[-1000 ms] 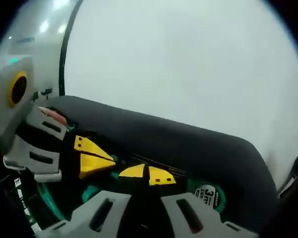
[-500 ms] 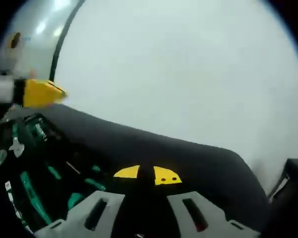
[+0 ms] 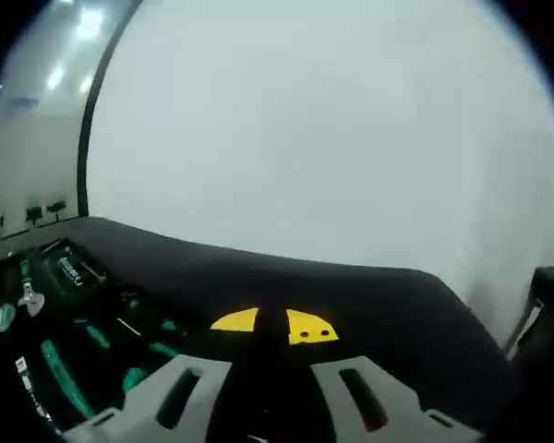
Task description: Pick up the tools and put them into their designated positions in the toolbox.
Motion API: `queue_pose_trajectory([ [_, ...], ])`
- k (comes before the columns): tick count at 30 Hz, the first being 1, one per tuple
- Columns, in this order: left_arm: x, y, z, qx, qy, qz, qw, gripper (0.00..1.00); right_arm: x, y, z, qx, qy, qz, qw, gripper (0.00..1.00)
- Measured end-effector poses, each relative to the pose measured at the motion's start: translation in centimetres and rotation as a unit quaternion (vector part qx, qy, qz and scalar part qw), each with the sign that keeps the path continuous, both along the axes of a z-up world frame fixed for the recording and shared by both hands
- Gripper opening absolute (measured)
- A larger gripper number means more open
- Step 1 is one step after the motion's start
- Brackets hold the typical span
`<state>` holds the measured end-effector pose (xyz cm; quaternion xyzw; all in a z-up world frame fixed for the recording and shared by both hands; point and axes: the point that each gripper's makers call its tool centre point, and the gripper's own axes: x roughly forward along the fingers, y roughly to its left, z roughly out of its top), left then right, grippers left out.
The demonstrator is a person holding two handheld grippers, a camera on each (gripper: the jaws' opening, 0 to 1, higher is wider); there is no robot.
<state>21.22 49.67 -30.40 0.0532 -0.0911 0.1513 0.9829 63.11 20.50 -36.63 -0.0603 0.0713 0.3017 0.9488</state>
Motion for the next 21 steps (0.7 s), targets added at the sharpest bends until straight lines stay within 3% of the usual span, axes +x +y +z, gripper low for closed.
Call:
queue_pose_trajectory([
  [1,-0.9,0.7,0.0,-0.012,-0.012,0.006,0.9998,0.13,-0.1,-0.1,0.1,0.005,0.001,-0.001,1.0000,0.07],
  [3,-2.6,4.1,0.4,-0.035,-0.070,0.024,0.9966,0.15,0.0,0.0,0.2,0.008,0.000,0.001,1.0000,0.07],
  [5,-4.3,7.6,-1.4,-0.118,-0.107,0.050,0.9860,0.15,-0.3,0.1,0.1,0.005,-0.002,0.004,1.0000,0.07],
  [7,-5.7,9.4,-3.1,-0.208,-0.138,0.053,0.9669,0.15,-0.5,0.3,0.3,-0.001,-0.009,0.012,0.9999,0.07],
  [8,-6.3,9.2,-3.2,-0.238,-0.158,0.037,0.9576,0.13,-0.3,0.4,0.3,-0.004,-0.012,0.012,0.9998,0.07],
  [9,-6.9,8.5,-2.5,-0.253,-0.186,0.010,0.9494,0.13,-0.3,0.5,0.2,-0.007,-0.014,0.013,0.9998,0.07],
  [11,-7.5,8.5,-1.2,-0.297,-0.245,-0.017,0.9228,0.13,0.0,0.7,0.2,-0.010,-0.014,0.018,0.9997,0.07],
  [12,-7.5,8.6,-1.4,-0.305,-0.245,-0.015,0.9200,0.13,0.0,0.7,0.2,-0.010,-0.014,0.019,0.9997,0.07],
  [13,-7.3,8.8,-2.4,-0.313,-0.220,-0.003,0.9239,0.13,0.1,0.7,0.2,-0.011,-0.014,0.019,0.9997,0.07],
  [15,-6.8,8.1,-3.1,-0.288,-0.189,-0.004,0.9388,0.13,0.0,0.7,0.1,-0.012,-0.013,0.022,0.9996,0.07],
  [17,-6.4,7.7,-3.0,-0.275,-0.180,0.001,0.9445,0.13,-0.3,0.7,0.1,-0.016,-0.016,0.024,0.9995,0.07],
  [19,-6.0,7.2,-3.3,-0.251,-0.157,0.002,0.9552,0.13,-0.6,0.6,0.1,-0.021,-0.018,0.026,0.9993,0.07],
  [21,-5.6,7.0,-3.5,-0.245,-0.146,0.002,0.9584,0.13,-0.4,0.8,0.1,-0.022,-0.018,0.028,0.9992,0.07],
])
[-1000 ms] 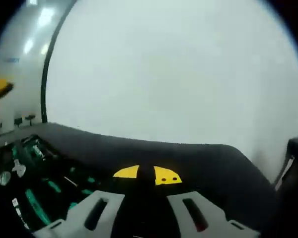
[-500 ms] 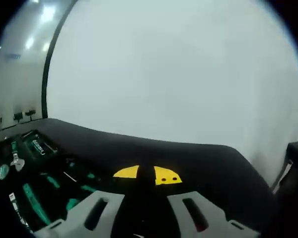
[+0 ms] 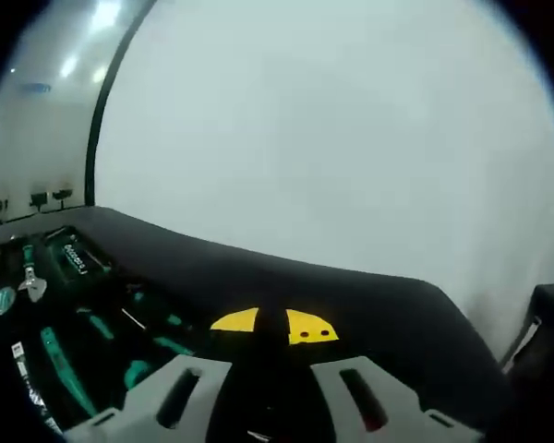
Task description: Pick up the tools and put them into their designated positions in the toolbox.
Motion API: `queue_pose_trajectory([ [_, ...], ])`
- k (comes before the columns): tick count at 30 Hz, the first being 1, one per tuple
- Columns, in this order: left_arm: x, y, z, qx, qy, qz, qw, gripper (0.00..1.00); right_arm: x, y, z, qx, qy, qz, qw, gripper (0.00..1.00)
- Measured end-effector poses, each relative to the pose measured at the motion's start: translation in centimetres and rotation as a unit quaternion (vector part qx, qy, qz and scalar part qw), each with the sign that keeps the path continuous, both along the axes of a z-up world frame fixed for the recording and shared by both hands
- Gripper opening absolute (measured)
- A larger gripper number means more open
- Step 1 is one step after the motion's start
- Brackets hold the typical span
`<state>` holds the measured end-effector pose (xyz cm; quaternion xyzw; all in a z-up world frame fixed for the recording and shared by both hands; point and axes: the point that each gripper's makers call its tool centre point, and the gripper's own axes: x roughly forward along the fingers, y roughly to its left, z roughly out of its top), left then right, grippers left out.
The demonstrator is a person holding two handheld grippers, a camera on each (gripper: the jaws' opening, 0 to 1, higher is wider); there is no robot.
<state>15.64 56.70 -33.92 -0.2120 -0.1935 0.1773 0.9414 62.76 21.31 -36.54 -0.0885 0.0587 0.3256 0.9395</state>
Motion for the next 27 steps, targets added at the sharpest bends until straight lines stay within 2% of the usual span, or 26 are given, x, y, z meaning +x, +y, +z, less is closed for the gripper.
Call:
queue_pose_trajectory([
  [4,0.6,-0.1,-0.5,0.002,0.019,-0.005,0.9998,0.13,0.0,0.1,-0.1,-0.001,0.002,0.002,1.0000,0.07],
  [6,0.7,0.1,-0.9,-0.010,0.028,-0.007,0.9995,0.13,0.3,0.1,-0.2,-0.006,0.003,0.002,1.0000,0.07],
  [7,0.6,0.4,-0.9,-0.018,0.023,-0.006,0.9995,0.13,0.4,0.1,-0.3,-0.009,0.003,0.002,1.0000,0.07],
  [9,0.4,1.0,-0.5,-0.047,-0.005,-0.010,0.9988,0.13,0.5,0.0,-0.3,-0.012,0.002,0.002,0.9999,0.07],
  [12,0.4,1.3,-0.7,-0.037,0.002,-0.009,0.9993,0.13,0.4,-0.2,-0.1,-0.006,0.004,0.002,1.0000,0.07],
  [15,0.9,1.1,-0.9,-0.022,0.017,-0.011,0.9996,0.13,0.5,-0.1,-0.2,-0.009,0.003,0.005,0.9999,0.07],
  [19,1.0,0.9,-1.1,-0.016,0.023,-0.015,0.9995,0.13,0.3,0.0,-0.2,-0.017,-0.002,0.009,0.9998,0.07],
  [24,0.9,1.4,-1.0,-0.030,0.014,-0.014,0.9994,0.13,0.1,-0.3,-0.2,-0.016,0.000,0.007,0.9998,0.07],
  [27,0.9,1.4,-1.0,-0.031,0.012,-0.011,0.9994,0.13,-0.8,-0.6,-0.3,-0.019,-0.001,0.010,0.9998,0.07],
])
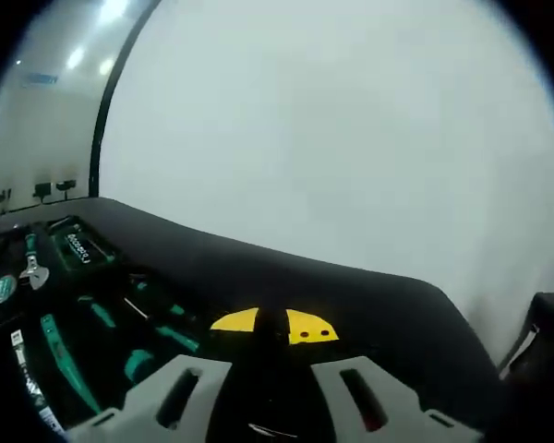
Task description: Pick up the tools and put them into their designated positions in the toolbox.
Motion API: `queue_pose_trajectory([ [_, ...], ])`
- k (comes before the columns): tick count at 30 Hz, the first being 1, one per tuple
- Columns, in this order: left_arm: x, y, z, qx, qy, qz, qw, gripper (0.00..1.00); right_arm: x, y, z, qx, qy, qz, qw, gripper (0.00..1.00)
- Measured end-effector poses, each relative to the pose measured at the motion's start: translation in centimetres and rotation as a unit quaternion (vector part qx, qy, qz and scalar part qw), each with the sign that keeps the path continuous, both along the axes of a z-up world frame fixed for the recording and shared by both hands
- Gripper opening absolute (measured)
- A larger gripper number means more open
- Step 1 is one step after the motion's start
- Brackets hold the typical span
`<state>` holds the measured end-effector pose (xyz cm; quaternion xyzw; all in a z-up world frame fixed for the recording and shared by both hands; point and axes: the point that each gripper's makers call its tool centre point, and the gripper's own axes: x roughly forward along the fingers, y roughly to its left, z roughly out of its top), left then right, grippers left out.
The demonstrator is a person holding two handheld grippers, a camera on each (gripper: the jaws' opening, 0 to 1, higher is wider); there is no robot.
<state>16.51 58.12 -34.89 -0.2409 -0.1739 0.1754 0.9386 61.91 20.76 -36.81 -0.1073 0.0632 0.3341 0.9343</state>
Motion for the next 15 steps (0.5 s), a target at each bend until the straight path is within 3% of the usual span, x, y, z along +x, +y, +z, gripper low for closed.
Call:
queue_pose_trajectory([
  [4,-0.10,-0.17,0.11,0.000,-0.005,0.002,1.0000,0.13,0.04,0.11,-0.12,-0.005,0.000,0.000,1.0000,0.07],
  [15,0.29,-0.55,-0.41,0.012,0.017,-0.005,0.9998,0.13,0.78,0.34,-0.37,-0.014,-0.002,0.000,0.9999,0.08],
])
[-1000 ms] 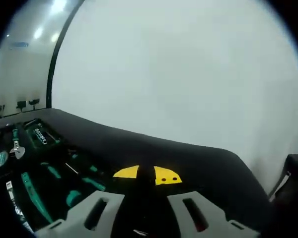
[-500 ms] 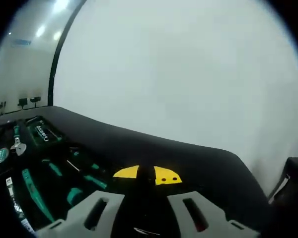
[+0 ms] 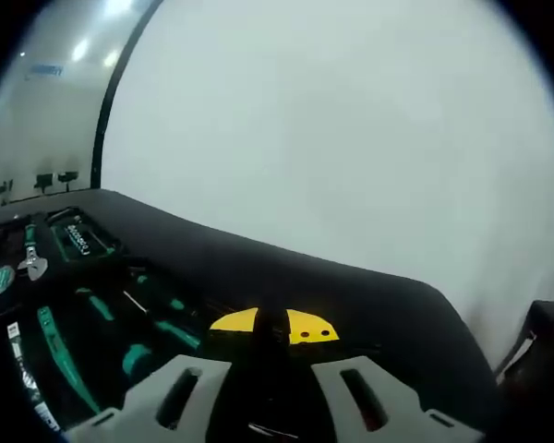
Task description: Pick up the tools and put them into their designated positions in the toolbox.
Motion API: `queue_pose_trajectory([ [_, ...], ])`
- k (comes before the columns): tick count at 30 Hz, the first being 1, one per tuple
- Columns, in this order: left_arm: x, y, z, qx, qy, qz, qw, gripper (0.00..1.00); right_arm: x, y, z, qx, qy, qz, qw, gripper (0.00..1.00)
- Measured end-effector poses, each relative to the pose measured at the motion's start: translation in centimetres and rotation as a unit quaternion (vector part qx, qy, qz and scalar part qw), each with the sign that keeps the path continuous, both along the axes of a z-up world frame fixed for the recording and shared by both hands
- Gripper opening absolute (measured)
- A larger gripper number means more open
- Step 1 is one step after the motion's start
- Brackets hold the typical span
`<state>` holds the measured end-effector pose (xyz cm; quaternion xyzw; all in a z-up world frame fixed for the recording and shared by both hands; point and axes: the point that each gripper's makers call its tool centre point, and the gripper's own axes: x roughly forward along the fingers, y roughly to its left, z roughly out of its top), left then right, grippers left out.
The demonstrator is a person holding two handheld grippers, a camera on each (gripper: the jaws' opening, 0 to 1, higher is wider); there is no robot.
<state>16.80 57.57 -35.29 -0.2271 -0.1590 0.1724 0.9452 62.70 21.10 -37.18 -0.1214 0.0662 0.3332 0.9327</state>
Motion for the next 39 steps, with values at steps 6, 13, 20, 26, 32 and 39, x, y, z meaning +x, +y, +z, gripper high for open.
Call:
queue_pose_trajectory([
  [6,0.0,-0.1,0.0,-0.001,0.000,0.000,1.0000,0.13,0.8,0.2,-0.2,-0.008,-0.002,0.001,1.0000,0.08],
  [13,-0.1,-0.6,0.2,-0.009,-0.003,-0.002,1.0000,0.13,0.3,0.6,-0.3,-0.018,-0.003,0.001,0.9998,0.08],
  [20,-0.2,-1.1,0.3,-0.012,-0.004,-0.003,0.9999,0.13,-1.5,0.2,-0.3,-0.018,-0.005,0.002,0.9998,0.08],
  [26,-0.2,-1.4,0.4,-0.010,-0.003,-0.003,0.9999,0.13,-1.2,0.3,-0.4,-0.013,-0.002,0.003,0.9999,0.08],
  [32,-0.1,-1.9,0.4,-0.004,0.002,-0.002,1.0000,0.13,-0.4,0.6,-0.4,-0.015,-0.001,0.005,0.9999,0.08],
  [39,-0.2,-1.3,0.4,-0.007,0.000,-0.002,1.0000,0.13,-0.4,0.5,-0.4,-0.014,0.000,0.007,0.9999,0.08],
])
